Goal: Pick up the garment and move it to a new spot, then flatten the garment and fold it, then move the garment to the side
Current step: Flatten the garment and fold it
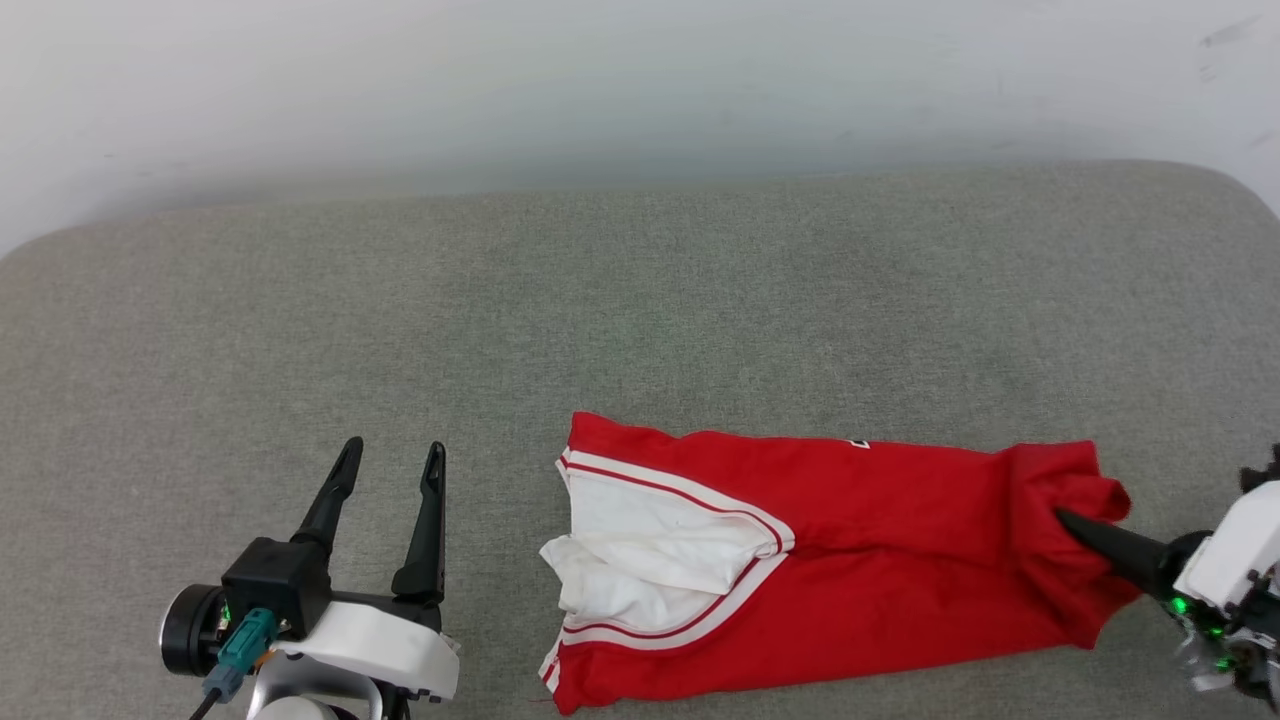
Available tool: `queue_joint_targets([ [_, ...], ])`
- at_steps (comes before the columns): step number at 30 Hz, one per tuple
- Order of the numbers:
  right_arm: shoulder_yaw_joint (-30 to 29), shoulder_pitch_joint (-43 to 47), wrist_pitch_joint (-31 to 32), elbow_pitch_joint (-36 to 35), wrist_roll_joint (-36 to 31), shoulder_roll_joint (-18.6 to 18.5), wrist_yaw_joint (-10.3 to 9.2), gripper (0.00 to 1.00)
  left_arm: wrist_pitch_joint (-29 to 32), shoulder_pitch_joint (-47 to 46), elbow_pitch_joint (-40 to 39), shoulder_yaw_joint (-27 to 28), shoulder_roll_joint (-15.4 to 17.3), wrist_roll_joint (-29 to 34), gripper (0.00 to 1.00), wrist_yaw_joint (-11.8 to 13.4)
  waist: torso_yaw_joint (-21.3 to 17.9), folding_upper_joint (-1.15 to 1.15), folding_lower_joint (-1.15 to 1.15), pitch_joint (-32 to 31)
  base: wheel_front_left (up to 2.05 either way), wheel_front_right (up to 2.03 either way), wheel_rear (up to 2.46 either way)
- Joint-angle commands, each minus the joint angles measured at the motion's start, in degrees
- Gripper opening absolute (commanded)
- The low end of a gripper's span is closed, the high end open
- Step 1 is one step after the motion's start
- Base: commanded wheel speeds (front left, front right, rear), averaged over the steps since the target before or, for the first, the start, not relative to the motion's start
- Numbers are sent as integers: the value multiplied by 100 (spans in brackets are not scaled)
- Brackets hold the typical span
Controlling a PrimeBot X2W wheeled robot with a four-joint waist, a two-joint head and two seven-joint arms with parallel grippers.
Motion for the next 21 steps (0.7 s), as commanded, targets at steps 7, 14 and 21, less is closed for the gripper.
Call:
queue_joint_targets([
  [7, 251, 130, 463, -553, 990, 1081, -1, 0, -2, 33, 2, -59, 11, -39, 100, -47, 96, 0, 0, -78, 0, 0, 0],
  [14, 1047, -161, 126, -448, 1442, 1537, -1, 0, 38, -239, 105, -241, -68, 13, 100, -149, 428, 0, 0, 49, 0, 0, 0],
  [21, 2126, -430, -516, -239, 1745, 1574, -1, 0, -11, -435, 243, -291, -179, 5, 100, -247, 760, 0, 0, 280, 0, 0, 0],
])
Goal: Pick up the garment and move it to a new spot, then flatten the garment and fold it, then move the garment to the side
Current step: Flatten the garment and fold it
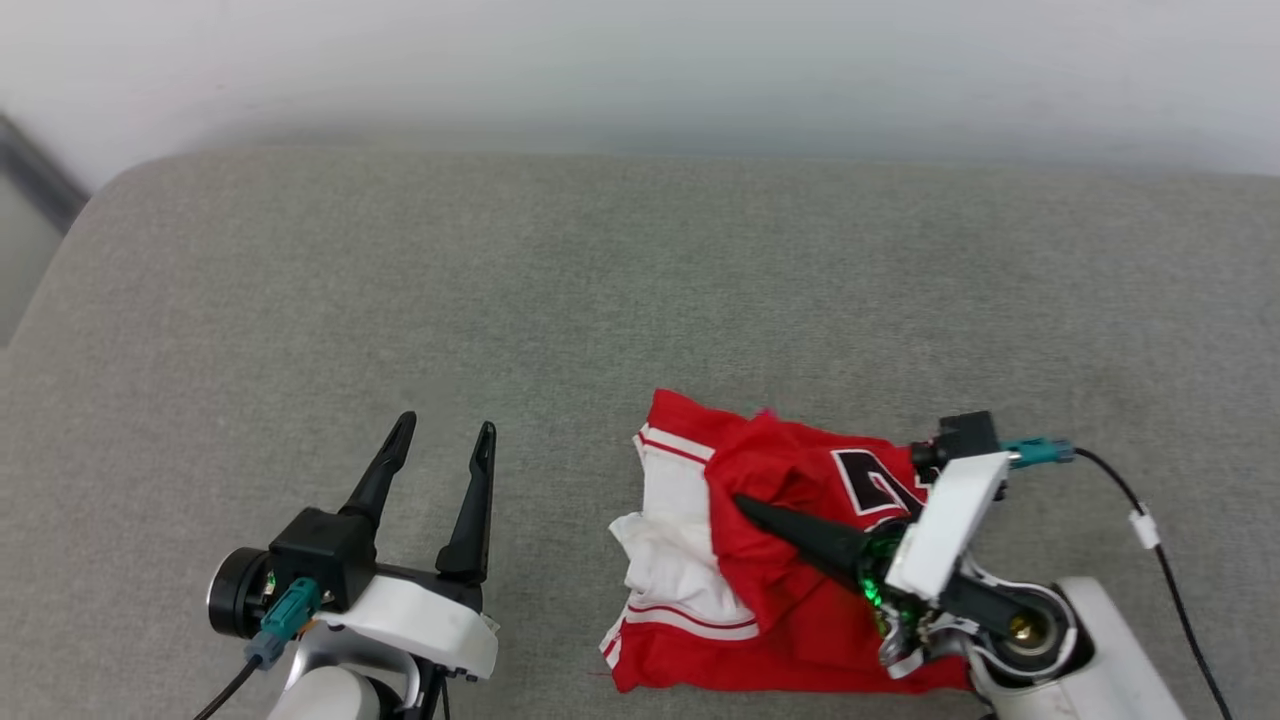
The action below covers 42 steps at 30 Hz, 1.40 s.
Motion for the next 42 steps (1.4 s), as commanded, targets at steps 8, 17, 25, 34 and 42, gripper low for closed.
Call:
queue_joint_targets([
  [8, 846, -382, -782, 384, -248, 12, 0, 100, -82, -167, 190, 56, -137, 50, 100, -90, 211, 0, 0, 271, 0, 0, 0],
  [17, 1752, -709, -1528, -245, -940, -476, 0, 100, -108, -145, 315, 141, -216, 111, 100, -187, 47, 0, 0, 153, 0, 0, 0],
  [25, 2390, -830, -4012, -439, -3520, -1695, -1, 100, -106, -21, 368, 285, -325, 269, 100, -152, -308, 0, 0, -9, 0, 0, 0],
  [34, 627, -106, -5220, -195, -5214, -1773, -1, 100, -106, 94, 340, 607, -375, 414, 100, -88, -597, 0, 0, -127, 0, 0, 0],
  [42, -590, 972, -5348, -1022, -6041, -1366, -1, 100, -106, 460, 308, 918, -348, 534, 100, -14, -672, 0, 0, -393, 0, 0, 0],
])
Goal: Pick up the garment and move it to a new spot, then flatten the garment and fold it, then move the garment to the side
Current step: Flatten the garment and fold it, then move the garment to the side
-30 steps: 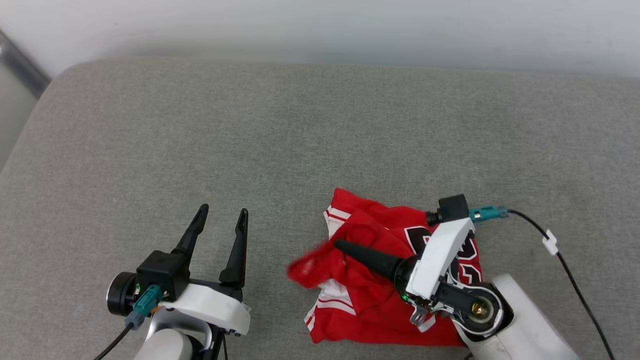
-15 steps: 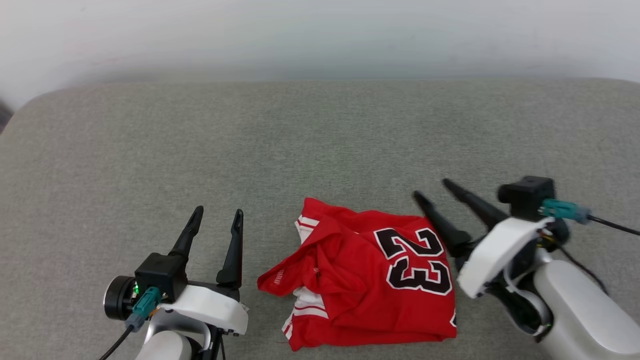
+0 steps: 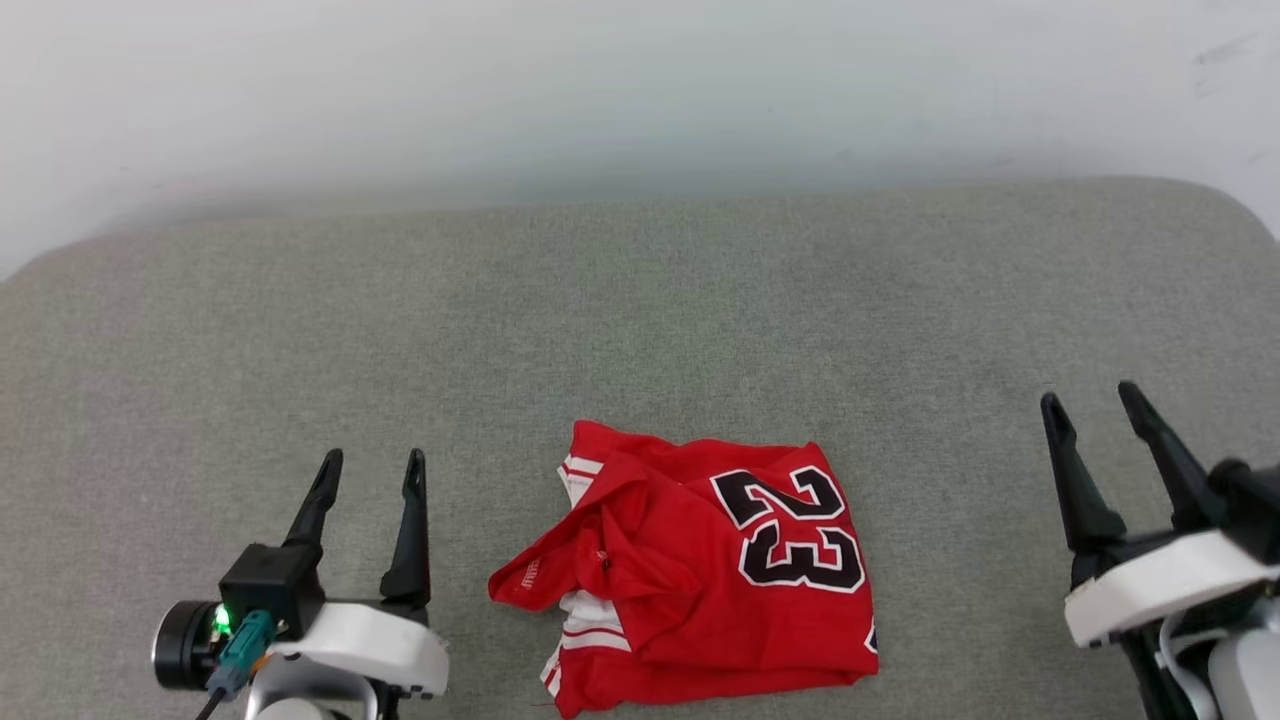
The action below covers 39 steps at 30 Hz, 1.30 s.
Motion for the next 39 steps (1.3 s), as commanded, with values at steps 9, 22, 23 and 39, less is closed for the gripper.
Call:
queue_joint_targets([
  [9, -451, 1076, 416, -914, -430, 511, -2, 100, -24, 565, 45, 98, -30, 44, 100, -1, 5, 0, 0, -391, 0, 0, 0],
  [22, -562, 1446, 764, -1571, -657, 790, -2, 100, -24, 534, -17, 192, -11, 35, 100, 34, -47, 0, 0, -403, 0, 0, 0],
  [23, -568, 1447, 772, -1589, -663, 798, -2, 100, -24, 523, -23, 198, -11, 38, 100, 36, -52, 0, 0, -389, 0, 0, 0],
  [39, -1532, 1158, 2974, -271, 1308, 139, -2, 100, -24, 326, -199, 424, -226, -27, 100, 66, 134, 0, 0, -76, 0, 0, 0],
])
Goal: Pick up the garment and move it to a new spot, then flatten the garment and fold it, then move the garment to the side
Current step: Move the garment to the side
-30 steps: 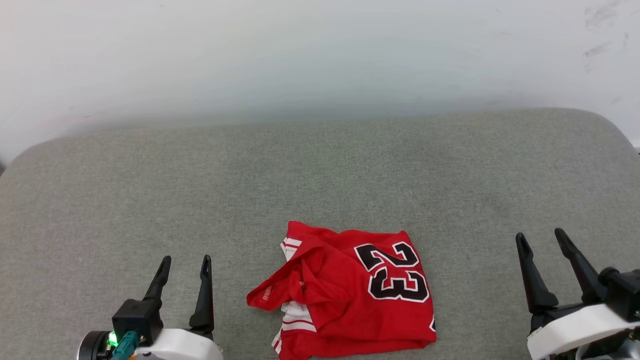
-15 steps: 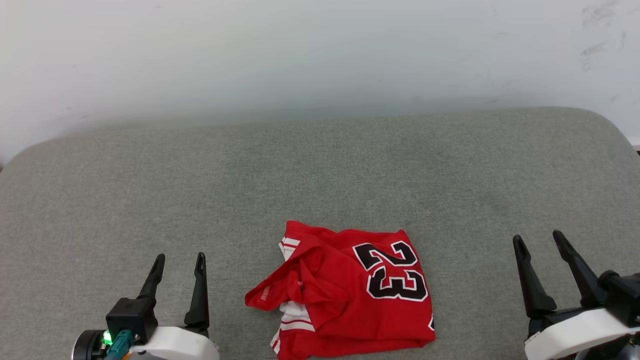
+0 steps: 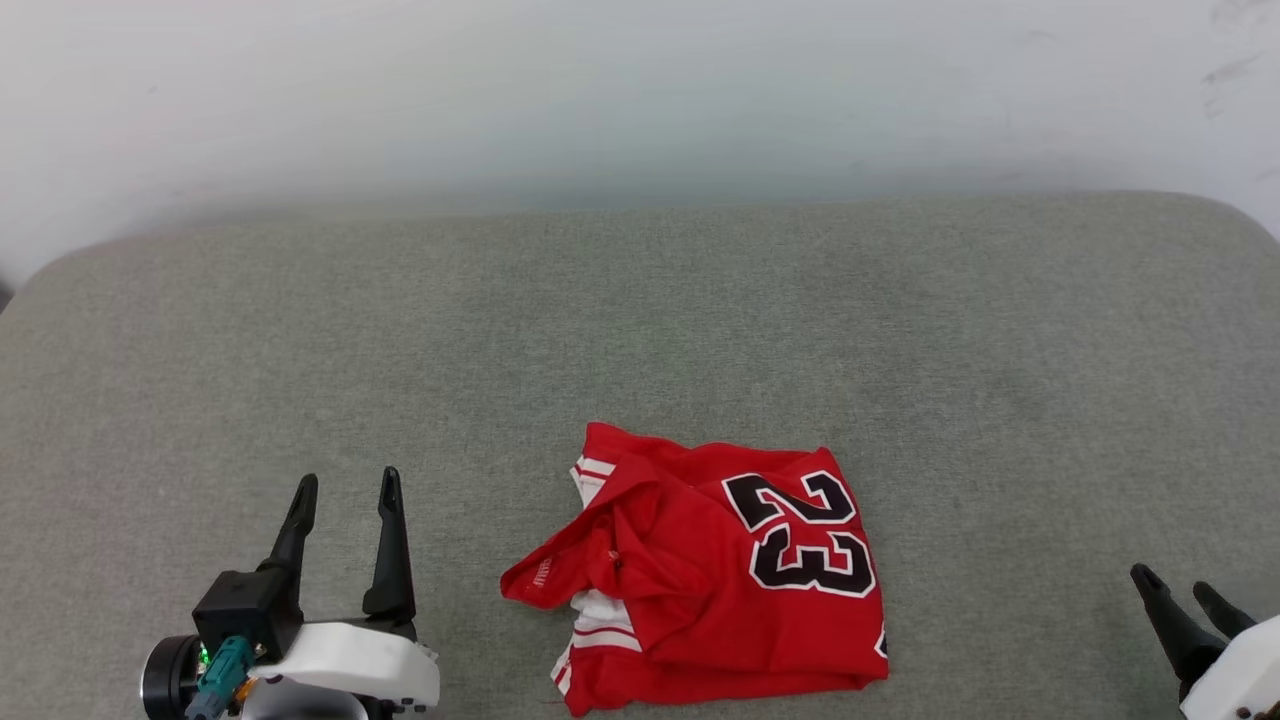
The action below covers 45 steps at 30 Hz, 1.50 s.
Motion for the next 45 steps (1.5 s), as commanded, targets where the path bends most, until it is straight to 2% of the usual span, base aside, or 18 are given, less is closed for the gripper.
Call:
queue_joint_targets([
  [1, -68, -145, 262, 148, 351, -57, -2, 100, -23, -115, -34, 33, -53, 27, 100, -23, 100, 0, 0, 76, 0, 0, 0],
  [3, -212, -244, 657, 436, 682, -160, -2, 100, -23, -159, -38, 38, -105, 49, 100, -52, 195, 0, 0, 149, 0, 0, 0],
  [7, -187, -521, 1561, 828, 1499, -17, -1, 100, -19, -299, -28, 56, -230, 112, 100, -131, 395, 0, 0, 324, 0, 0, 0],
  [11, -70, -898, 2273, 962, 2450, 256, -1, 100, -19, -459, -12, 70, -349, 197, 100, -200, 593, 0, 0, 558, 0, 0, 0],
  [16, -3, -1332, 2874, 1264, 3372, 576, -2, 100, -19, -612, 5, 94, -451, 314, 100, -310, 809, 0, 0, 804, 0, 0, 0],
  [20, 94, -1536, 3151, 1556, 3774, 781, -3, 100, -19, -676, 28, 145, -517, 391, 100, -385, 930, 0, 0, 897, 0, 0, 0],
  [24, 364, -1631, 3349, 1825, 3878, 965, -3, 100, -19, -706, 72, 206, -564, 449, 100, -444, 999, 0, 0, 934, 0, 0, 0],
  [25, 430, -1653, 3354, 1872, 3843, 974, -3, 93, -19, -718, 75, 220, -576, 454, 100, -450, 1007, 0, 0, 939, 0, 0, 0],
  [26, 495, -1670, 3340, 1914, 3811, 979, -3, 42, -19, -727, 83, 231, -592, 464, 100, -460, 1014, 0, 0, 940, 0, 0, 0],
  [27, 540, -1683, 3321, 1936, 3807, 995, -4, 11, -19, -728, 89, 238, -603, 482, 100, -480, 1017, 0, 0, 936, 0, 0, 0],
  [28, 587, -1702, 3307, 1936, 3805, 1000, -4, 0, -19, -727, 96, 248, -613, 499, 100, -497, 1016, 0, 0, 928, 0, 0, 0],
  [32, 784, -1797, 3147, 1734, 3691, 820, -5, 0, -19, -677, 144, 277, -634, 555, 100, -543, 947, 0, 0, 814, 0, 0, 0],
  [39, 1588, -1861, 2460, 1127, 2919, 179, -2, 0, -19, -579, 253, 302, -554, 657, 100, -649, 580, 0, 0, 493, 0, 0, 0],
  [40, 1588, -1861, 2460, 1127, 2919, 179, -2, 0, -19, -579, 253, 302, -554, 657, 100, -649, 580, 0, 0, 493, 0, 0, 0],
  [41, 1828, -1894, 2195, 1027, 2695, -9, -2, 0, -19, -580, 275, 283, -537, 669, 100, -691, 424, 0, 0, 418, 0, 0, 0],
  [45, 2157, -1948, 1868, 1041, 2455, -288, -2, 0, -19, -577, 320, 246, -512, 698, 100, -745, 125, 0, 0, 346, 0, 0, 0],
])
